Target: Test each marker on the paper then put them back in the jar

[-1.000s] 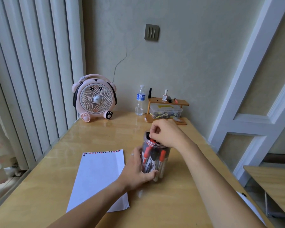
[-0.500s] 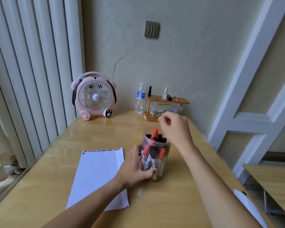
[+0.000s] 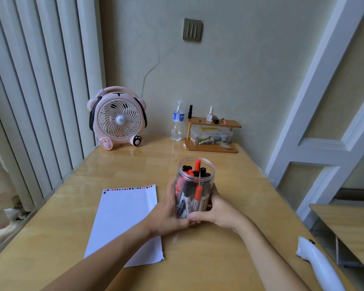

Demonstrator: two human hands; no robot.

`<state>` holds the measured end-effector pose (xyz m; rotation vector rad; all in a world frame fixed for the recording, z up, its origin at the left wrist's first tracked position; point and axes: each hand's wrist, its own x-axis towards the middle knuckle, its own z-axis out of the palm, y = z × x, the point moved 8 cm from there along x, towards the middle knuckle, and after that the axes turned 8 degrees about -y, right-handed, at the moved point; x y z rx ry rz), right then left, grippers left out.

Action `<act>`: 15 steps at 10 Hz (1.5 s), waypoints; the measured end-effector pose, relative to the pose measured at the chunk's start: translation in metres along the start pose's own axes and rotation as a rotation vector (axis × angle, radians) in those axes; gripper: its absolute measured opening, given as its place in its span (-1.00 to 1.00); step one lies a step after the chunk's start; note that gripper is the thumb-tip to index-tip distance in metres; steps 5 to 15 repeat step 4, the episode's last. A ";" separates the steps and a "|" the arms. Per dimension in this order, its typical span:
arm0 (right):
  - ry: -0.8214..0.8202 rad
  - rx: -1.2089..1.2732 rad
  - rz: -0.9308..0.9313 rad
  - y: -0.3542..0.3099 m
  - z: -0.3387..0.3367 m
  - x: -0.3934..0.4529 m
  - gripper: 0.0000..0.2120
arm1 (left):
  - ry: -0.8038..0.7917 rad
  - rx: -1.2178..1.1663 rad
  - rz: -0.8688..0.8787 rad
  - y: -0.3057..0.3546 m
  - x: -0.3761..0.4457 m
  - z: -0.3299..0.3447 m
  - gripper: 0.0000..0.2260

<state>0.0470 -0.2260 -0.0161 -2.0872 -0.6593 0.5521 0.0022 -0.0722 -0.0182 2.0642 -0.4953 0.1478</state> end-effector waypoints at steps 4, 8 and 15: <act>0.088 0.113 -0.064 -0.006 0.002 -0.004 -0.09 | -0.079 -0.030 -0.053 -0.004 0.004 -0.013 0.17; 0.088 0.113 -0.064 -0.006 0.002 -0.004 -0.09 | -0.079 -0.030 -0.053 -0.004 0.004 -0.013 0.17; 0.088 0.113 -0.064 -0.006 0.002 -0.004 -0.09 | -0.079 -0.030 -0.053 -0.004 0.004 -0.013 0.17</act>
